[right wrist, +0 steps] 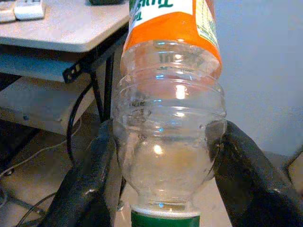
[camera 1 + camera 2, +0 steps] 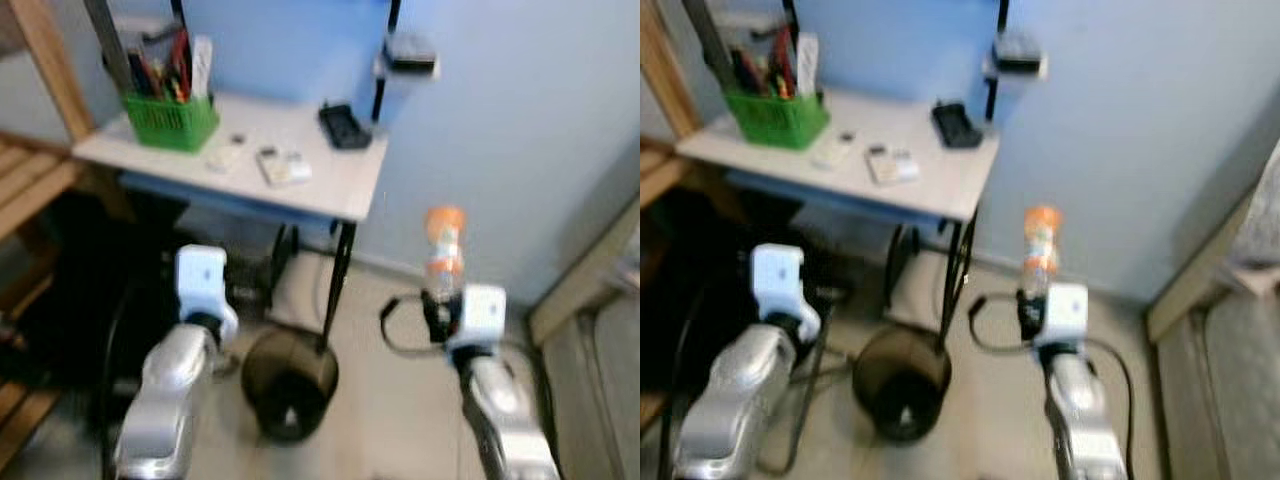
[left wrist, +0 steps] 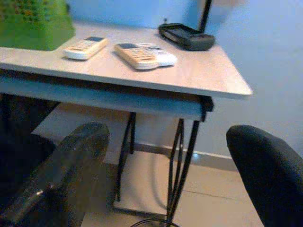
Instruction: Clean up the room
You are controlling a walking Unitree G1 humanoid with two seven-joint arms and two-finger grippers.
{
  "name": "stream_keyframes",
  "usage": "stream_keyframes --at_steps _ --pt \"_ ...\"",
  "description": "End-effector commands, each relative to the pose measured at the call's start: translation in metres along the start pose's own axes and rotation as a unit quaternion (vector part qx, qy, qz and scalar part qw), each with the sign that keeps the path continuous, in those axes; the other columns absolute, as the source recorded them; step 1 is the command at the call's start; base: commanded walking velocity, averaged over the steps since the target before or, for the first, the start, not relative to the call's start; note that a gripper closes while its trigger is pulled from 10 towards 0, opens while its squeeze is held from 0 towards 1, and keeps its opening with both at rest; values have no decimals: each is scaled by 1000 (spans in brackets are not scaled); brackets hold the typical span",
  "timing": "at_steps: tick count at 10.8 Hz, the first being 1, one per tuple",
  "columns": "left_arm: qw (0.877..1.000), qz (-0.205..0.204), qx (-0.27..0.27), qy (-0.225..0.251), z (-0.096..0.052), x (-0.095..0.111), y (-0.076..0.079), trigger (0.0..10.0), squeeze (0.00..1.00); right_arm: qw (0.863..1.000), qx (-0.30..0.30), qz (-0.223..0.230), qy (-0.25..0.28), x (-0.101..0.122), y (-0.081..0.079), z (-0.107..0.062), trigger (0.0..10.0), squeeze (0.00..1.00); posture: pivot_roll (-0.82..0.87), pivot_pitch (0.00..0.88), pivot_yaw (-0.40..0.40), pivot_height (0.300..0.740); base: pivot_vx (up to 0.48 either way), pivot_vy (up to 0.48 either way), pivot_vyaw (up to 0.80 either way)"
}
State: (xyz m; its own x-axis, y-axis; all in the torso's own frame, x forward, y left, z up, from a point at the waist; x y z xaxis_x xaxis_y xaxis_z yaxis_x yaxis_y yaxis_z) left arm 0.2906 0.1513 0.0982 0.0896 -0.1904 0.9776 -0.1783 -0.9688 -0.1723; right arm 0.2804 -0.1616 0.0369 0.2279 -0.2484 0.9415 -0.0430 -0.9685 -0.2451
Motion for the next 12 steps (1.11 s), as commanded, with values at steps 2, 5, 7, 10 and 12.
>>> stream_keyframes --at_steps 2,5,7,10,12 --pt "1000 8 14 -12 -2 -3 -8 10000 0 1000 8 3 3 2 -6 1 10000 0 54 0 -8 740 0 0 0" --pt "1000 24 0 -1 2 3 -2 10000 0 999 29 21 36 27 -29 23 10000 0 64 0 -8 740 0 0 0" --pt "997 41 -62 -21 1 1 17 10000 0 998 40 19 39 39 -42 51 10000 0 128 11 -22 740 0 0 0" --pt "994 59 -71 -56 -33 -18 11 10000 0 999 42 18 4 32 -41 69 10000 0 210 51 -43 740 0 0 0" --pt "991 63 -104 -61 -62 -15 15 10000 0 998 45 27 -28 22 -48 79 10000 0 298 104 -49 740 0 0 0"
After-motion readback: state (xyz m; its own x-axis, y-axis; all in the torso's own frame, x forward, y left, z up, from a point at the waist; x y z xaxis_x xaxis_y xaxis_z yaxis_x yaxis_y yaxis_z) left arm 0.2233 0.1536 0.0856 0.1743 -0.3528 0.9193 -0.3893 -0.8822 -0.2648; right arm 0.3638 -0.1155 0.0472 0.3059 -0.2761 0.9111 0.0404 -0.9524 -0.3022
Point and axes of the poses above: a point about 5 cm out from each wrist's last joint towards the gripper, its own z axis pointing out of the wrist towards the gripper, its own x axis along the axis of the wrist's last joint, y = z × x, the point moved 3 cm from there along z, pointing out of the wrist towards the gripper, and after that the axes turned 12 degrees about z, right-handed, at the moved point
